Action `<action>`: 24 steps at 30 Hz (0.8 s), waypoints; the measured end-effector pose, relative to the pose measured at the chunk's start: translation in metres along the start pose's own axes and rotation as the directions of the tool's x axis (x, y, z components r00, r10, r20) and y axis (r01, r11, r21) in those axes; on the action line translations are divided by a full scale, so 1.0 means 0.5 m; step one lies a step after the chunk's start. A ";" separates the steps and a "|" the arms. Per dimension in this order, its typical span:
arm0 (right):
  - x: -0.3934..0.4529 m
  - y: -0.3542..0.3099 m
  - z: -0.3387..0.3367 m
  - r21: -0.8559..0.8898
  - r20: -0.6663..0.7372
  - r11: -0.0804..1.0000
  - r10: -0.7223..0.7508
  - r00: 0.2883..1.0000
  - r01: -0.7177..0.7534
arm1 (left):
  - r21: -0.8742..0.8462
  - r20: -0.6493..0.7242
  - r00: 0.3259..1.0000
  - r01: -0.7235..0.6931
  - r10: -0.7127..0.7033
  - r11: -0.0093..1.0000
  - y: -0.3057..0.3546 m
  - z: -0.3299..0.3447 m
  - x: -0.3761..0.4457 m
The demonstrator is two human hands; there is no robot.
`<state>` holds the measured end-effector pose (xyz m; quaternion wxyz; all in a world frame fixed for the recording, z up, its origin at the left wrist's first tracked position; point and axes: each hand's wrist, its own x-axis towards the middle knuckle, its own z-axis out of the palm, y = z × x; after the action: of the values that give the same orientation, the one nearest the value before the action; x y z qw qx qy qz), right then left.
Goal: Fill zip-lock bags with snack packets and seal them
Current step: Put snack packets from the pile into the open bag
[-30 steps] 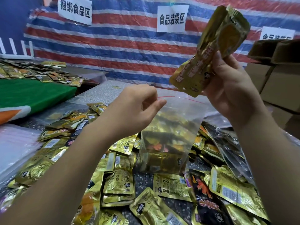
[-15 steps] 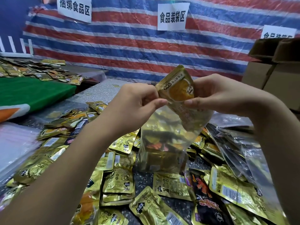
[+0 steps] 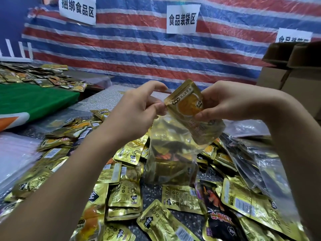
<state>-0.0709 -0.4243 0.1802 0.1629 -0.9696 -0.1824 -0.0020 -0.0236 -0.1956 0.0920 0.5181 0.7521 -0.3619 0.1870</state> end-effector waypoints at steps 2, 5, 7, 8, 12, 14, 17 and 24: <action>-0.002 -0.003 -0.009 -0.002 0.039 1.000 -0.015 0.999 0.016 | -0.080 0.011 1.000 0.021 -0.020 0.997 0.006 0.000 -0.002; -0.005 0.005 -0.015 0.139 0.084 0.990 -0.040 0.996 0.028 | -0.201 0.031 0.998 0.061 -0.056 0.978 0.015 0.001 -0.004; -0.004 0.014 -0.012 0.197 0.107 0.980 -0.040 0.993 0.018 | -0.243 0.050 0.996 0.089 -0.079 0.966 0.017 0.006 -0.003; -0.003 0.017 -0.009 0.206 0.115 0.978 -0.032 0.993 0.007 | -0.251 0.054 0.994 0.101 -0.090 0.963 0.016 0.009 -0.003; -0.004 0.015 -0.004 0.150 0.107 0.988 0.012 0.994 -0.028 | -0.258 0.027 0.992 0.125 -0.122 0.958 0.016 0.022 -0.003; -0.003 0.009 -0.005 0.095 0.098 0.994 0.044 0.994 -0.053 | -0.259 0.006 0.993 0.114 -0.117 0.959 0.017 0.025 -0.003; -0.003 0.003 -0.002 0.028 0.094 0.996 0.077 0.993 -0.080 | -0.266 -0.031 0.993 0.100 -0.112 0.959 0.020 0.030 -0.003; 0.021 -0.022 0.042 -0.310 0.166 0.949 0.116 0.979 -0.059 | -0.148 -0.087 0.993 0.071 -0.085 0.986 0.025 0.050 -0.011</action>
<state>-0.0661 -0.4039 0.1644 -0.0056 -0.9864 -0.1508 0.0658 -0.0392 -0.2192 0.0865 0.5945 0.7167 -0.3200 0.1748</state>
